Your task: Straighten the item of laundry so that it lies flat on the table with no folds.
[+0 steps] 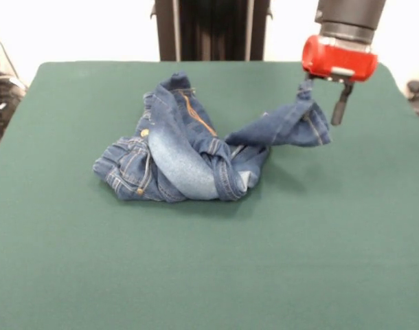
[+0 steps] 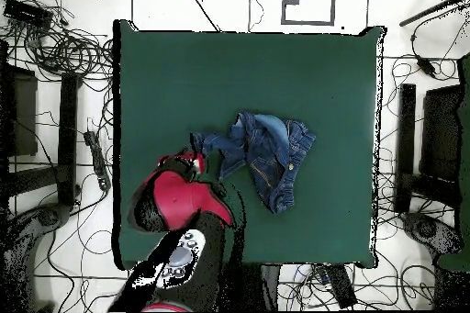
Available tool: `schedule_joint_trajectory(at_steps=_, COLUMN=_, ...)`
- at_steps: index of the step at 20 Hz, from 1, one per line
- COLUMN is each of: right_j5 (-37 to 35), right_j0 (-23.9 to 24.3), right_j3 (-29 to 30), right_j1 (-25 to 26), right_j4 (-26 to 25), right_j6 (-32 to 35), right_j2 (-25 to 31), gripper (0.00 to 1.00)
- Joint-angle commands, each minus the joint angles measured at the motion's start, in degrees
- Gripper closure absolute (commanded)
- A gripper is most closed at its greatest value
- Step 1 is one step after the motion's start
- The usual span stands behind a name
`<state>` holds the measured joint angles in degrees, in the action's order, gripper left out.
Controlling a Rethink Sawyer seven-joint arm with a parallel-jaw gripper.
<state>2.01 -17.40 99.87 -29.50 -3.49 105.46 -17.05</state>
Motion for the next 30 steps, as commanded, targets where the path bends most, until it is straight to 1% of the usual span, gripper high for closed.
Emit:
schedule_joint_trajectory(at_steps=1, right_j5=-11.86, right_j0=7.44, right_j3=4.42, right_j1=-8.09, right_j4=-0.70, right_j6=3.92, right_j2=9.09, gripper=0.00)
schedule_joint_trajectory(at_steps=4, right_j5=-16.66, right_j0=9.33, right_j3=4.50, right_j1=-10.94, right_j4=-1.21, right_j6=1.33, right_j2=10.35, gripper=0.00)
schedule_joint_trajectory(at_steps=7, right_j5=-18.73, right_j0=10.27, right_j3=4.45, right_j1=-12.24, right_j4=-1.64, right_j6=0.68, right_j2=11.13, gripper=0.00)
schedule_joint_trajectory(at_steps=19, right_j5=-23.01, right_j0=12.86, right_j3=4.90, right_j1=-14.90, right_j4=-2.88, right_j6=0.30, right_j2=13.57, gripper=0.00)
schedule_joint_trajectory(at_steps=25, right_j5=-25.43, right_j0=15.65, right_j3=6.43, right_j1=-17.65, right_j4=-3.66, right_j6=-2.16, right_j2=15.58, gripper=0.00)
schedule_joint_trajectory(at_steps=30, right_j5=-25.17, right_j0=17.61, right_j3=7.59, right_j1=-18.84, right_j4=-6.52, right_j6=-4.61, right_j2=16.54, gripper=0.00)
